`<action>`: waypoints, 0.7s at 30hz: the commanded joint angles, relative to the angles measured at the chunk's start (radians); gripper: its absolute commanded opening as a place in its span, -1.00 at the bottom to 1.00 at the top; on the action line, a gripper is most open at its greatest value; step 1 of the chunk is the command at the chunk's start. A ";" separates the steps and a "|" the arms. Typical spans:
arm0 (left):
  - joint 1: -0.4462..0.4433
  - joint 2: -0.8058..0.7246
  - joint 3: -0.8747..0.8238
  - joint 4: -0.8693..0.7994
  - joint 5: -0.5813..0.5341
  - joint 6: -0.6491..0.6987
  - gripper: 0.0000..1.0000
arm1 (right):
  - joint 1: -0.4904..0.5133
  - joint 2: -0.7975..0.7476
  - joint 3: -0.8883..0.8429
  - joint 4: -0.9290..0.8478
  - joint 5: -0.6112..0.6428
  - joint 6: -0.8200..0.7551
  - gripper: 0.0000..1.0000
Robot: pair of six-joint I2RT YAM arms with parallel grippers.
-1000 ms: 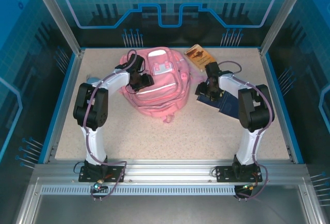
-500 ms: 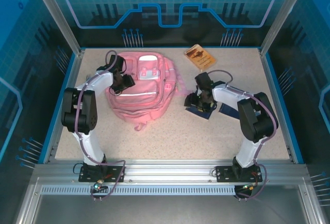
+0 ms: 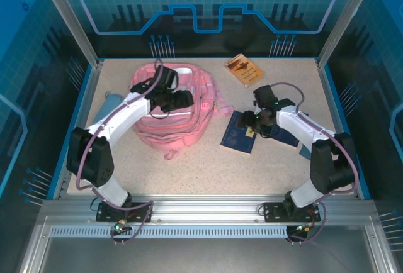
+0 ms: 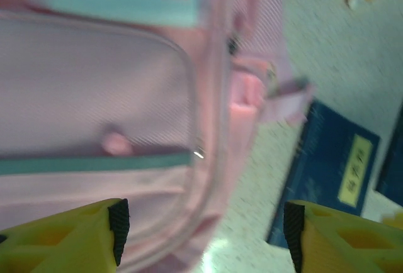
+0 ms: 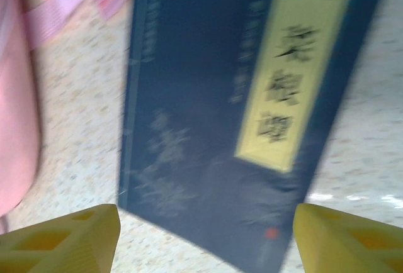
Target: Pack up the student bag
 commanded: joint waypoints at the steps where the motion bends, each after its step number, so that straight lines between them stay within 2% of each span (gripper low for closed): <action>1: -0.089 0.064 0.042 0.003 0.087 -0.074 0.37 | -0.059 0.041 -0.028 -0.049 0.022 -0.048 0.45; 8: -0.261 0.286 0.173 0.026 0.093 -0.106 0.30 | -0.108 0.113 -0.051 -0.003 -0.030 -0.065 0.32; 13: -0.334 0.444 0.307 -0.015 -0.009 -0.060 0.18 | -0.107 0.160 -0.053 0.026 -0.073 -0.065 0.16; 21: -0.396 0.633 0.474 -0.141 -0.151 -0.016 0.06 | -0.108 0.192 -0.050 0.048 -0.121 -0.061 -0.01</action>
